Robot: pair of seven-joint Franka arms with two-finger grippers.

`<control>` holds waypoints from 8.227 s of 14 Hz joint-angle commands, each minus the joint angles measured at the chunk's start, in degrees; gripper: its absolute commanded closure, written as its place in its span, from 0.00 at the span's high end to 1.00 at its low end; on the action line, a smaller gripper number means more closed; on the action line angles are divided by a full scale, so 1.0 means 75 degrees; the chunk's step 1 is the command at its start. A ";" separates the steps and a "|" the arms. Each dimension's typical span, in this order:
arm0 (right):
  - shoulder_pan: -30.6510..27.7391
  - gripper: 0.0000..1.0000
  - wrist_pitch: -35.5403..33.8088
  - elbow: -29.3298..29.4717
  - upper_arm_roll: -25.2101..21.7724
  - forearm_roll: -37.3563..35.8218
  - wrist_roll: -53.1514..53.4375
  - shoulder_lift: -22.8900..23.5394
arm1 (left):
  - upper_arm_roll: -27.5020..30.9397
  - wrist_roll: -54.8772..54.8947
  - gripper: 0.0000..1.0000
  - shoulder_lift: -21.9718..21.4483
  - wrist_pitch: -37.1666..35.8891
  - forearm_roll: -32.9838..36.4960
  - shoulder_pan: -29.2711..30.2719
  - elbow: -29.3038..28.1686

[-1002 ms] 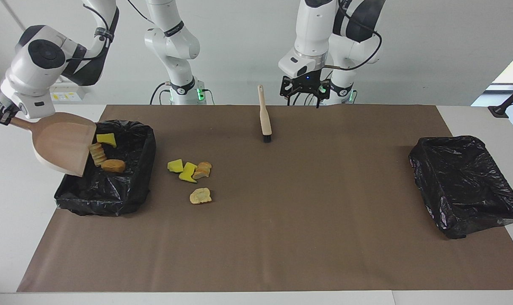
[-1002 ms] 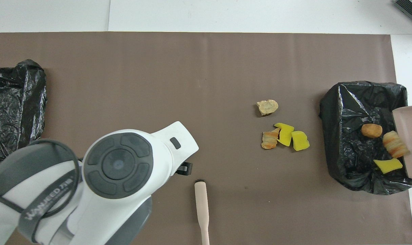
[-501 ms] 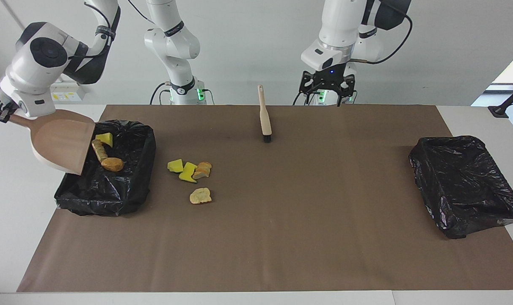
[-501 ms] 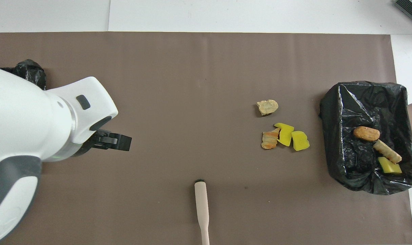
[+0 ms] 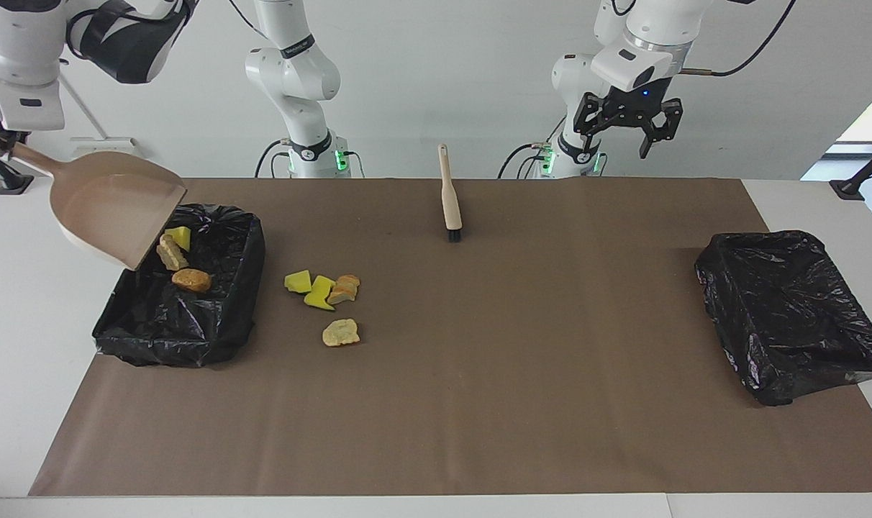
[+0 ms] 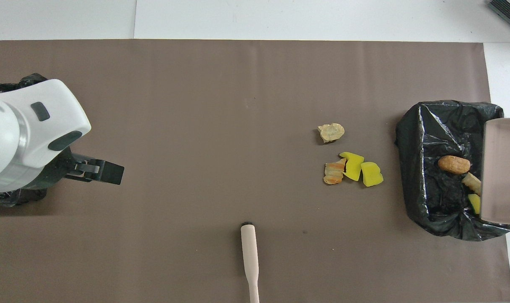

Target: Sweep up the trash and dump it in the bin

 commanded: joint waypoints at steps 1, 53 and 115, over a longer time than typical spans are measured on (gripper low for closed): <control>0.0168 0.00 0.0024 -0.0058 0.0896 0.0626 0.1110 0.0281 | -0.0038 0.0304 1.00 0.0019 -0.0158 -0.0118 0.0223 0.0234; 0.5139 0.16 0.1935 0.1594 0.0934 0.3218 1.6160 0.4854 | -0.0084 0.0222 1.00 -0.0040 0.0113 -0.0083 0.1055 0.0222; 0.1706 0.00 0.2461 -0.4394 0.0899 0.1233 1.3268 0.0412 | -0.0178 0.3579 0.00 0.0991 0.3862 -0.0001 -0.0997 -0.2965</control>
